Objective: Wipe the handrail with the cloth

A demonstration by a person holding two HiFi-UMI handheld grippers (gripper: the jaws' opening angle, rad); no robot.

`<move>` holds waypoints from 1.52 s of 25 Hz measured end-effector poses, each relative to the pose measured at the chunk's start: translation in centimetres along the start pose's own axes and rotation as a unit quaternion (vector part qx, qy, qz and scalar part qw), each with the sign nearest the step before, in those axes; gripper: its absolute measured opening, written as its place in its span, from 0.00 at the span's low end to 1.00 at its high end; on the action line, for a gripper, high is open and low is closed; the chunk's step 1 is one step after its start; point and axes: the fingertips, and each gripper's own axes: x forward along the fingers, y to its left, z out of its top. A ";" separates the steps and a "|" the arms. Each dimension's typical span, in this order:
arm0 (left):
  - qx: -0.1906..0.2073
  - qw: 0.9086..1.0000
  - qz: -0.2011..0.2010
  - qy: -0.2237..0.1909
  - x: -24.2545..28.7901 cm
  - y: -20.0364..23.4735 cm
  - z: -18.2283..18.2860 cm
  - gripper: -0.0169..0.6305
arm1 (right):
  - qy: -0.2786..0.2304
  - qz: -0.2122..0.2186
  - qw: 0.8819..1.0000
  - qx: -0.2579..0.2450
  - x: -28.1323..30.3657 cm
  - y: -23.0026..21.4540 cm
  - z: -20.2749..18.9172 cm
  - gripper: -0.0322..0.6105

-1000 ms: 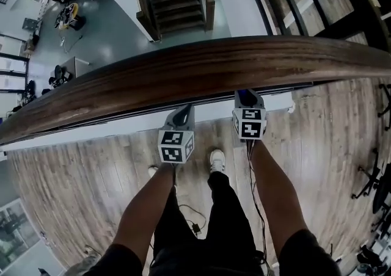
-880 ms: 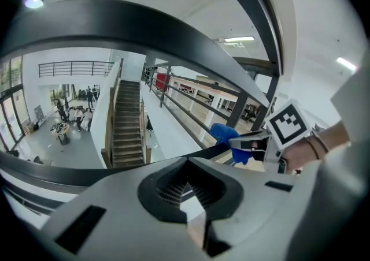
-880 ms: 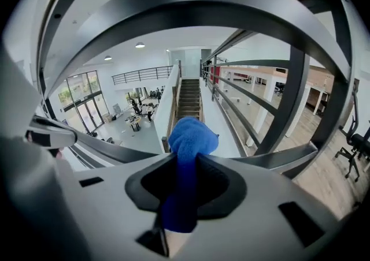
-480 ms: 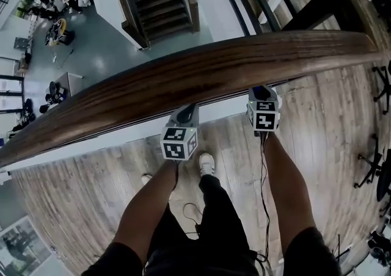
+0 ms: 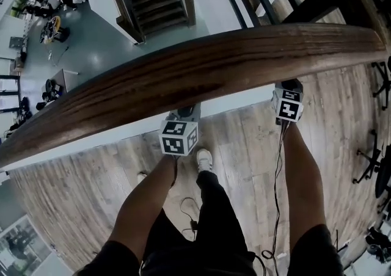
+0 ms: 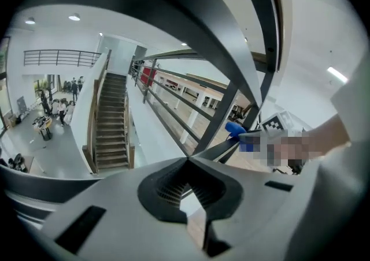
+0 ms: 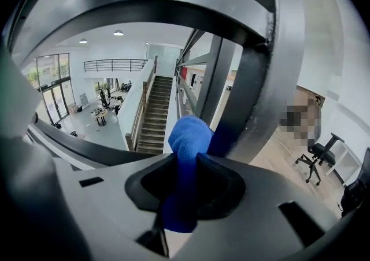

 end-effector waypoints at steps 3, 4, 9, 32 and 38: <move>-0.030 0.999 0.010 -0.008 -0.8 2.4 -2.0 0.03 | -0.008 -0.025 1.000 0.008 0.3 -0.5 -1.3 0.21; -0.033 0.999 0.013 -0.012 -1.2 3.3 -2.7 0.03 | -0.014 -0.028 0.999 0.014 0.1 0.0 -1.5 0.21; -0.048 0.998 0.040 -0.033 -4.6 8.9 -5.0 0.03 | -0.086 0.060 0.994 0.026 -3.0 10.8 0.6 0.21; -0.105 0.968 0.210 -0.086 -44.0 46.9 -24.0 0.03 | -0.108 0.427 0.893 -0.088 -23.8 83.7 -6.1 0.20; -0.099 0.959 0.252 -0.089 -50.8 58.6 -27.7 0.03 | -0.097 0.424 0.897 -0.073 -21.9 98.0 -6.2 0.21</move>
